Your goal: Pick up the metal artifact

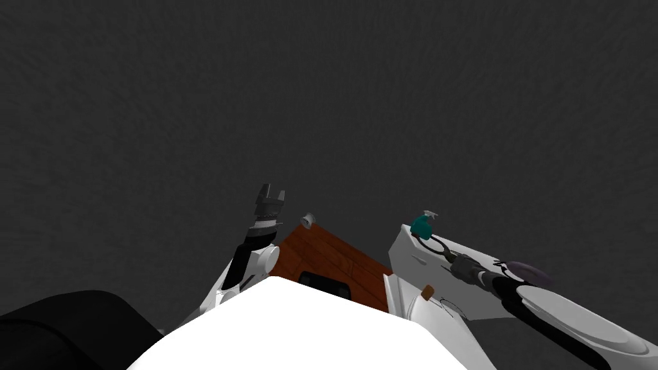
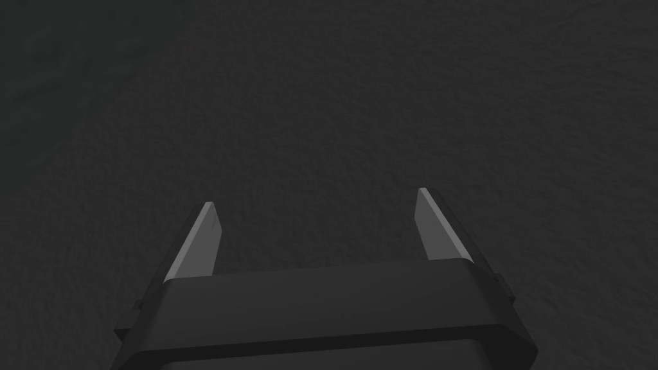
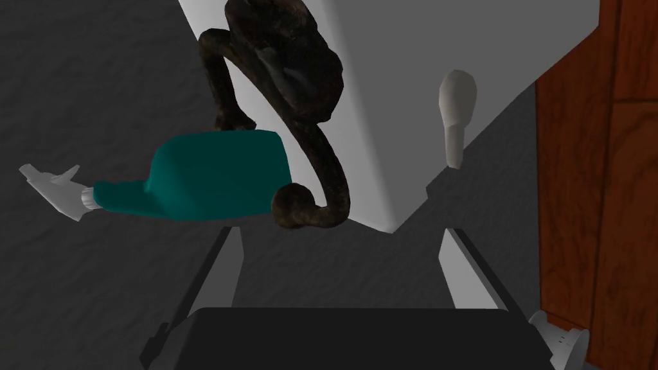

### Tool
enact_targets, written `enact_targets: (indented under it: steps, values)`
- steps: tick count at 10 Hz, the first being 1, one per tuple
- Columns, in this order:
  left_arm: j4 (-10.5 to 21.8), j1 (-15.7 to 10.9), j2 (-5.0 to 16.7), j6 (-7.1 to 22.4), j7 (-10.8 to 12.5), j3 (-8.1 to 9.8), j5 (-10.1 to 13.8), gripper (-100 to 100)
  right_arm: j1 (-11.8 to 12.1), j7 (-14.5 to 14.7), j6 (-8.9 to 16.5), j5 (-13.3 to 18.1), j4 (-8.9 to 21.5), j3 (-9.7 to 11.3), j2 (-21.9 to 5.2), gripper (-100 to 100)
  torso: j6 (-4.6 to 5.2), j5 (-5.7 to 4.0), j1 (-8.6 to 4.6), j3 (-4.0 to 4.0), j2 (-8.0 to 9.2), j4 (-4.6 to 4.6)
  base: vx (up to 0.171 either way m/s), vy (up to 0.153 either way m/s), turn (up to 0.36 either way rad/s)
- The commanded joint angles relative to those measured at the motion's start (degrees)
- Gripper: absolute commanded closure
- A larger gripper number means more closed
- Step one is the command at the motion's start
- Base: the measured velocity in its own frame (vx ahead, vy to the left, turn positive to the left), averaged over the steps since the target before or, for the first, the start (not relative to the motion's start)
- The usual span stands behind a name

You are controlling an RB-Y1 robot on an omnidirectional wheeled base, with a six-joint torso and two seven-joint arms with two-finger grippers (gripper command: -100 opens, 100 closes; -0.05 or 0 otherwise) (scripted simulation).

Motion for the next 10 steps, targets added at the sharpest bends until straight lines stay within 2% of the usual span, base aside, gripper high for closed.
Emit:
enact_targets:
  steps: [1, 3, 4, 7, 8, 9, 10]
  values:
    - [0.0, 0.0, 0.0, 0.0, 0.0, 0.00, 0.0, 0, -0.6, 1.3, -0.9, 0.2, 2.3, -0.2, 0.6, -100, 0.00, 0.00, 0.00, 0.00, 0.00, 0.00, 0.009, 0.007, -0.008]
    - [0.0, 0.0, 0.0, 0.0, 0.0, 0.00, 0.0, 0, 0.2, 2.6, -2.5, 2.2, 6.1, 1.1, -1.0, -100, -0.05, -0.01, -0.04, 0.01, 0.02, 0.01, 0.029, 0.016, 0.270]
    - [0.0, 0.0, 0.0, 0.0, 0.0, 0.00, 0.0, 0, 0.2, 2.6, -2.5, 2.2, 6.5, 1.1, -1.0, -100, -0.05, -0.01, -0.04, -0.03, -0.05, -0.01, 0.040, 0.004, 0.070]
    - [0.0, 0.0, 0.0, 0.0, 0.0, 0.00, 0.0, 0, 1.6, 4.2, -5.0, 4.4, 11.0, 3.2, -1.3, -100, -0.03, -0.01, -0.08, -0.06, -0.11, -0.02, 0.070, -0.004, 0.213]
    - [0.0, 0.0, 0.0, 0.0, 0.0, 0.00, 0.0, 0, 0.7, 4.3, -4.5, 4.1, 10.7, 2.7, -0.9, -100, -0.07, -0.05, -0.16, -0.17, -0.30, -0.06, 0.060, -0.020, 0.070]
    - [0.0, 0.0, 0.0, 0.0, 0.0, 0.01, 0.0, 0, 0.6, 4.2, -4.6, 4.2, 10.9, 2.9, -0.9, 0, 0.02, -0.04, -0.15, -0.11, -0.18, -0.05, 0.009, -0.003, -0.009]
    - [0.0, 0.0, 0.0, 0.0, 0.0, 0.01, 0.0, 0, 0.7, 3.8, -3.7, 2.9, 11.7, 4.1, -0.9, -100, 0.02, -0.03, -0.10, -0.01, -0.02, -0.01, -0.033, -0.019, 0.230]
